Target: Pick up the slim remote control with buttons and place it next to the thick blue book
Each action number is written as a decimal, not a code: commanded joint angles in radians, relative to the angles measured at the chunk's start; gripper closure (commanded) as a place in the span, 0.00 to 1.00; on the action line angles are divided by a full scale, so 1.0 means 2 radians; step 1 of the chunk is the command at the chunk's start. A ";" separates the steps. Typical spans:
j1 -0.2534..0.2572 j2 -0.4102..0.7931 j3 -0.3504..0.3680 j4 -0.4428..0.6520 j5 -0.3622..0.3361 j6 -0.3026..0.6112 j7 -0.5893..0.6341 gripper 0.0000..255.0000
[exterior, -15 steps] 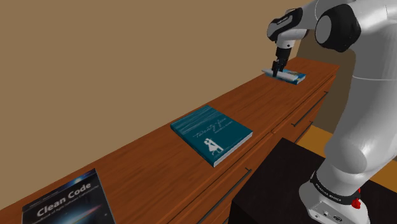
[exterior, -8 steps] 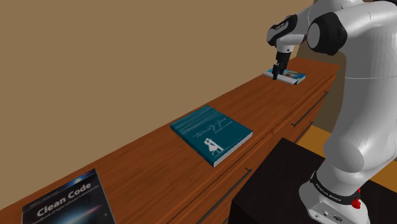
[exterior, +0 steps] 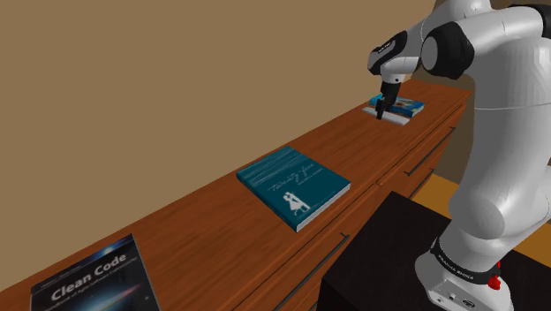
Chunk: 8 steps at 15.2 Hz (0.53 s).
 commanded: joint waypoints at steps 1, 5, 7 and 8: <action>-0.001 0.005 0.002 -0.006 0.003 0.011 -0.002 1.00; -0.003 0.014 0.004 -0.013 0.009 0.026 -0.005 1.00; -0.003 0.014 0.004 -0.013 0.009 0.026 -0.005 1.00; -0.003 0.014 0.004 -0.013 0.009 0.026 -0.005 1.00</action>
